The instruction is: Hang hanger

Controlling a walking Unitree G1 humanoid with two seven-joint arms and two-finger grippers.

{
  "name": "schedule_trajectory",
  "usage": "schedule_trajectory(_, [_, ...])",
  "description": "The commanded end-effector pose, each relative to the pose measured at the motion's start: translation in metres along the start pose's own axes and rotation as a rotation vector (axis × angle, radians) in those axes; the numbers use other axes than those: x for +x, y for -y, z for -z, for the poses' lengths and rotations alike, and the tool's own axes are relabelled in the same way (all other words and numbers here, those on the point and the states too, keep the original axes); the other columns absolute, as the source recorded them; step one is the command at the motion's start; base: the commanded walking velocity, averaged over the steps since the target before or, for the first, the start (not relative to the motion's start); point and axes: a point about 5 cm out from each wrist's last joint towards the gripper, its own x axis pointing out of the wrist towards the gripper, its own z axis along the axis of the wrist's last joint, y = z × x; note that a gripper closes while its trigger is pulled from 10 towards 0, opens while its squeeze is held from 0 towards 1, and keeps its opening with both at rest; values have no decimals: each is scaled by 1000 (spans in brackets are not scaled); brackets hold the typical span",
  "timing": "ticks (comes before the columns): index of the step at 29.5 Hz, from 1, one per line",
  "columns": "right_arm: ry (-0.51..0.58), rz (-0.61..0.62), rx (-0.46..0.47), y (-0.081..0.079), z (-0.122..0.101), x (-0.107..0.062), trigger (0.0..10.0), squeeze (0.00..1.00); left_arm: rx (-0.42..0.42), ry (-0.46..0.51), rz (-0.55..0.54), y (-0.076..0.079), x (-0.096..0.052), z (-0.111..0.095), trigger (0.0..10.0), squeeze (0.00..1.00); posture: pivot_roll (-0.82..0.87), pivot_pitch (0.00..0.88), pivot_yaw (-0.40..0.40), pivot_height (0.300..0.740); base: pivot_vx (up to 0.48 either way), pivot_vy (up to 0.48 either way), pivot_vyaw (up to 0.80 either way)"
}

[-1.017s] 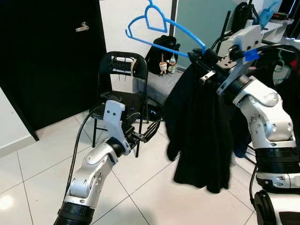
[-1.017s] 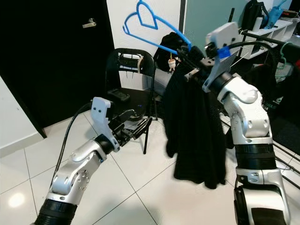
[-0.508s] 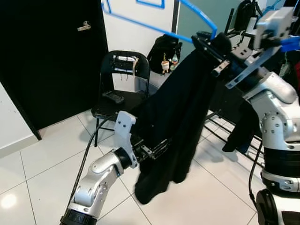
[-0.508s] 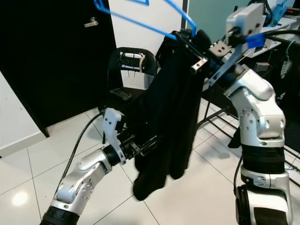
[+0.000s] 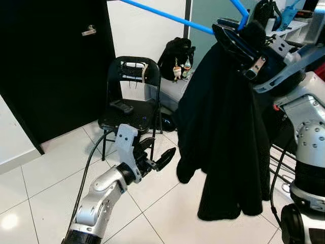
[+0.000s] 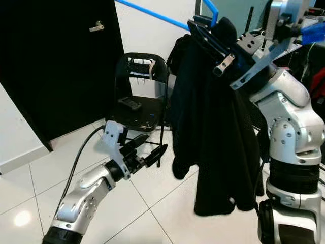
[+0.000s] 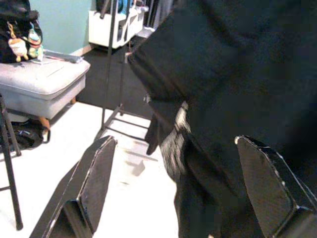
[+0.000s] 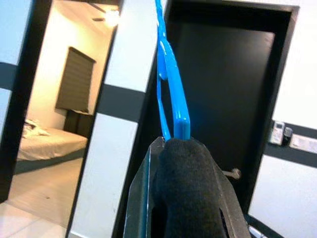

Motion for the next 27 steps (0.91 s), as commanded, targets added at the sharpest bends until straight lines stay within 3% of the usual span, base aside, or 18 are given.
schedule_trajectory(1, [52,-36,-17,-5,-16,1,10000,0,-28,23,11,-1,-2,-1,10000,0,-142,0,32,740,0,0,0])
schedule_trajectory(4, [64,-63,0,-9,-23,-2,10000,0,-82,53,135,11,-1,-6,10000,0,-152,0,34,740,0,0,0])
schedule_trajectory(13, [61,-88,23,-13,-24,-4,10000,0,-130,96,231,20,-2,-12,10000,0,-155,0,28,740,0,0,0])
schedule_trajectory(20, [56,-107,44,-15,-23,-2,10000,0,-270,223,400,33,-10,-34,10000,0,-151,0,14,740,0,0,0])
schedule_trajectory(27, [53,-106,50,-15,-24,-2,10000,0,-279,236,357,32,-3,-32,10000,0,-155,0,14,740,0,0,0])
